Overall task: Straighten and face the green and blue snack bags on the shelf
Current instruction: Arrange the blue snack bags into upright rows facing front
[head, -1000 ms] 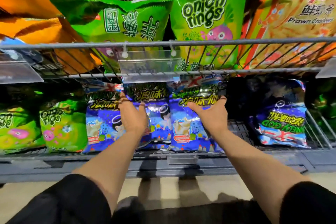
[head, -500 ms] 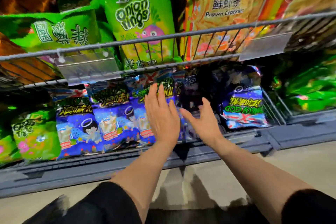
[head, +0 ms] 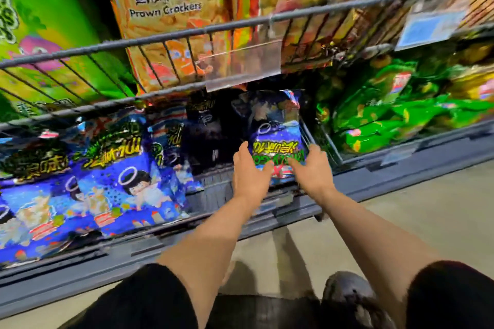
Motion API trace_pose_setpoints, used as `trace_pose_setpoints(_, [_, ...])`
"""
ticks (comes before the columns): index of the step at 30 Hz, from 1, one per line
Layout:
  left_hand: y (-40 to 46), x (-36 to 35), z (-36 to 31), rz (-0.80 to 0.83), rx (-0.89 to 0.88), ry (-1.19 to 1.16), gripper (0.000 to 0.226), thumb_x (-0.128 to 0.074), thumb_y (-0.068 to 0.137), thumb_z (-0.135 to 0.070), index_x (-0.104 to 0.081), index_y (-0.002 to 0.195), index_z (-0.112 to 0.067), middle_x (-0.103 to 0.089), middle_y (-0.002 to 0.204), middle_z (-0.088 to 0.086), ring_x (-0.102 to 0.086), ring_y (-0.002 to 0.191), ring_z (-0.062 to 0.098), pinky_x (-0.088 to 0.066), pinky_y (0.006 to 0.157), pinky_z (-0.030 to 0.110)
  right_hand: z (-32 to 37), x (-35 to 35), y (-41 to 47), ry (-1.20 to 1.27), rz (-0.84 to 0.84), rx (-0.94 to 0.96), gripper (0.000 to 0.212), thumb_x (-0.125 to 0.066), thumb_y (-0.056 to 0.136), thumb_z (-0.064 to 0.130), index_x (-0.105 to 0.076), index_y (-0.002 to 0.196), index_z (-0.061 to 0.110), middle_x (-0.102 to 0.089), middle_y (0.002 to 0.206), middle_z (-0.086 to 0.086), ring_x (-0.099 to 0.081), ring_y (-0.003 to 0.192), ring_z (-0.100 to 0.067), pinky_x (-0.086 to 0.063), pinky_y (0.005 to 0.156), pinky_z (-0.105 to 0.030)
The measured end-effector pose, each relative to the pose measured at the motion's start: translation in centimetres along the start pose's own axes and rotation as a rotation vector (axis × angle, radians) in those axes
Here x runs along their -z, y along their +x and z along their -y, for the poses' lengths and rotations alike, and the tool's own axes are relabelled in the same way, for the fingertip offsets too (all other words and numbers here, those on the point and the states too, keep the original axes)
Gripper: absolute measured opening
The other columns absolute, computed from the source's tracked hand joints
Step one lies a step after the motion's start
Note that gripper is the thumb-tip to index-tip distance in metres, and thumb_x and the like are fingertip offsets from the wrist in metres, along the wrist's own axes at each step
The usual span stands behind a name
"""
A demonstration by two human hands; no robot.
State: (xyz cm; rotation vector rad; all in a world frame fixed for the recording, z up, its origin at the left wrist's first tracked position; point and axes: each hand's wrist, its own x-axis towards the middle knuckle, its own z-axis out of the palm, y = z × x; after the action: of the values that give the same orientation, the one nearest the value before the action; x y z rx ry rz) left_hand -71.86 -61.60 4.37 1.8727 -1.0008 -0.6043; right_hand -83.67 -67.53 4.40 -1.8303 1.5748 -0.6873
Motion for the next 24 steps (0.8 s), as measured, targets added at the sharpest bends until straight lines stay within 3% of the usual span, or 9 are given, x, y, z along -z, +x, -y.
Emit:
trace_pose_setpoints(2, [1.4,-0.8,0.8,-0.002,0.009,0.028,0.078,-0.067,0.089,-0.021,-0.021,0.15,-0.007,-0.032,0.149,0.014,-0.035,0.138,0.027,-0.029,0.108,0.031,-0.8,0.1,1.4,-0.009,0.02,-0.002,0.066,-0.063,0.089,0.03,-0.031,0.138,0.0,-0.043,0.135,-0.023,-0.043,0.125,-0.038,-0.037,0.101,-0.041])
trace_pose_setpoints(7, [4.6,-2.6,1.0,-0.077,0.254,-0.057,0.101,-0.069,0.081,-0.052,-0.012,0.153,-0.011,-0.025,0.155,0.014,-0.03,0.14,0.032,-0.032,0.111,0.043,-2.3,-0.7,3.2,0.078,0.138,0.031,0.083,-0.063,0.089,0.029,-0.012,0.15,0.006,-0.025,0.155,-0.011,-0.027,0.142,-0.026,-0.026,0.113,-0.037])
trace_pose_setpoints(11, [5.6,-3.2,2.5,0.002,0.397,-0.112,0.103,-0.069,0.076,-0.061,-0.021,0.151,-0.008,-0.037,0.151,0.012,-0.037,0.137,0.031,-0.036,0.11,0.042,-2.6,-1.6,3.9,0.303,0.216,0.003,0.091,-0.067,0.086,0.031,-0.006,0.152,0.013,-0.031,0.154,-0.004,-0.035,0.139,-0.021,-0.03,0.114,-0.039])
trace_pose_setpoints(13, [5.5,-3.1,3.0,-0.03,0.351,-0.144,0.092,-0.072,0.071,-0.062,-0.041,0.14,-0.009,-0.055,0.136,0.009,-0.052,0.125,0.028,-0.042,0.105,0.041,-2.4,-1.9,3.8,0.395,0.197,-0.012,0.086,-0.071,0.081,0.031,-0.019,0.148,0.014,-0.048,0.142,-0.002,-0.048,0.128,-0.02,-0.038,0.109,-0.043])
trace_pose_setpoints(15, [5.0,-2.3,2.8,-0.076,0.288,-0.196,0.087,-0.076,0.06,-0.066,-0.055,0.126,-0.014,-0.066,0.118,0.004,-0.062,0.109,0.024,-0.049,0.097,0.042,-2.1,-1.8,3.4,0.469,0.148,-0.007,0.067,-0.074,0.079,0.023,-0.037,0.135,0.013,-0.06,0.118,0.003,-0.058,0.111,-0.017,-0.045,0.102,-0.043])
trace_pose_setpoints(18, [4.1,-0.3,2.7,-0.111,0.262,-0.292,0.079,-0.084,0.053,-0.057,-0.061,0.117,-0.016,-0.07,0.107,0.005,-0.067,0.099,0.027,-0.054,0.089,0.048,-1.3,-1.3,2.4,0.589,0.157,-0.005,0.062,-0.077,0.075,0.009,-0.044,0.127,0.008,-0.061,0.093,0.009,-0.063,0.09,-0.013,-0.054,0.089,-0.039])
trace_pose_setpoints(22, [2.4,3.4,3.1,-0.114,0.165,-0.286,0.081,-0.083,0.036,-0.057,-0.068,0.108,-0.022,-0.073,0.102,0.005,-0.07,0.094,0.026,-0.056,0.085,0.049,-0.7,-0.3,0.1,0.614,0.262,0.005,0.064,-0.08,0.07,0.001,-0.047,0.125,0.004,-0.063,0.083,0.002,-0.063,0.069,-0.004,-0.055,0.067,-0.02])
trace_pose_setpoints(24, [1.2,6.0,2.3,-0.112,0.076,-0.171,0.075,-0.086,0.042,-0.05,-0.068,0.109,-0.023,-0.073,0.103,0.004,-0.069,0.096,0.025,-0.055,0.087,0.047,0.0,0.5,-1.1,0.595,0.226,0.014,0.072,-0.08,0.072,0.008,-0.041,0.132,0.004,-0.062,0.094,-0.003,-0.063,0.079,-0.009,-0.052,0.071,-0.018])
